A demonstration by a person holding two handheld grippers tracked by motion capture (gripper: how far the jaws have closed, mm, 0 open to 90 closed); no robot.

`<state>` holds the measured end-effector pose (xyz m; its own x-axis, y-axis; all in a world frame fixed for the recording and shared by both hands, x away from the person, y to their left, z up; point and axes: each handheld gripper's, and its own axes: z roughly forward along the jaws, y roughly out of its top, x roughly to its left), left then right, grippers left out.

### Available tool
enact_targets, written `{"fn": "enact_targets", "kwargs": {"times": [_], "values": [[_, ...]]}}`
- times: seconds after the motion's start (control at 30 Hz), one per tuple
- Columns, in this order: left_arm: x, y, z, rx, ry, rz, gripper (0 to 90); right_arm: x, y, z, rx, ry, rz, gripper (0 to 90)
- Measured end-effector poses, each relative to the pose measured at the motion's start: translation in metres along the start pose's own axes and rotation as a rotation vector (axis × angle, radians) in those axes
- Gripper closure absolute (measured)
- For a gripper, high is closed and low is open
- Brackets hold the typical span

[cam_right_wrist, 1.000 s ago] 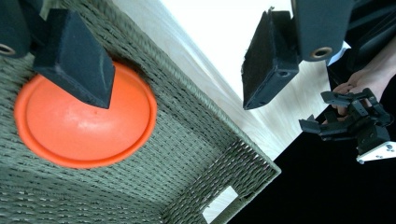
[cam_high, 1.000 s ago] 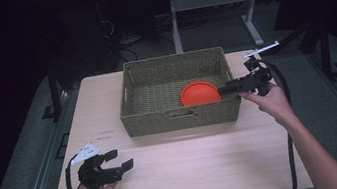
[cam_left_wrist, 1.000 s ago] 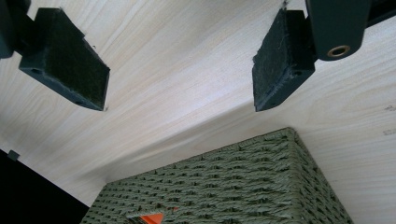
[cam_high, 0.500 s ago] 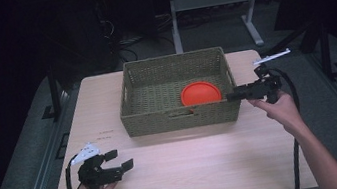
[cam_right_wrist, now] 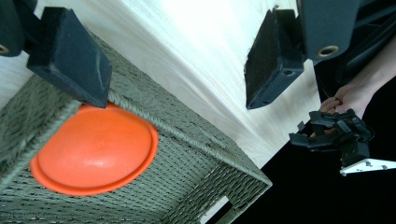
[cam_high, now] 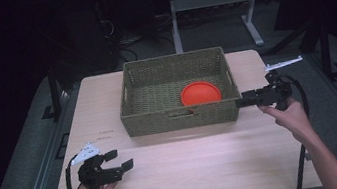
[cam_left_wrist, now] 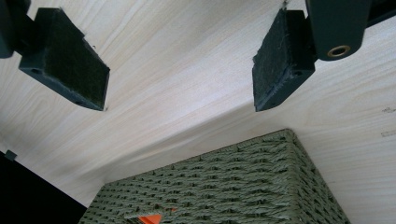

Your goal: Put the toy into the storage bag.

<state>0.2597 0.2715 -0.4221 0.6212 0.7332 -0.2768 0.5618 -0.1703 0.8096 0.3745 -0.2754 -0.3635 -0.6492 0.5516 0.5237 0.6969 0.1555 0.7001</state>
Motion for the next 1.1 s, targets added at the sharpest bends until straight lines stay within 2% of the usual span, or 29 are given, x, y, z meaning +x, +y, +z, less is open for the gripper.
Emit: {"fn": "enact_targets", "kwargs": {"times": [0.2, 0.63, 1.1], "values": [[0.001, 0.000, -0.001, 0.002, 0.002, 0.007, 18.3, -0.004, -0.010, -0.007, -0.008, -0.004, 0.005, 22.1], [0.000, 0.000, 0.000, 0.005, 0.002, 0.007, 18.2, -0.016, -0.037, -0.019, -0.011, -0.026, 0.055, 22.1], [0.001, 0.000, 0.000, 0.004, 0.004, 0.004, 18.1, -0.024, -0.062, -0.027, -0.007, -0.061, 0.068, 22.1]]}}
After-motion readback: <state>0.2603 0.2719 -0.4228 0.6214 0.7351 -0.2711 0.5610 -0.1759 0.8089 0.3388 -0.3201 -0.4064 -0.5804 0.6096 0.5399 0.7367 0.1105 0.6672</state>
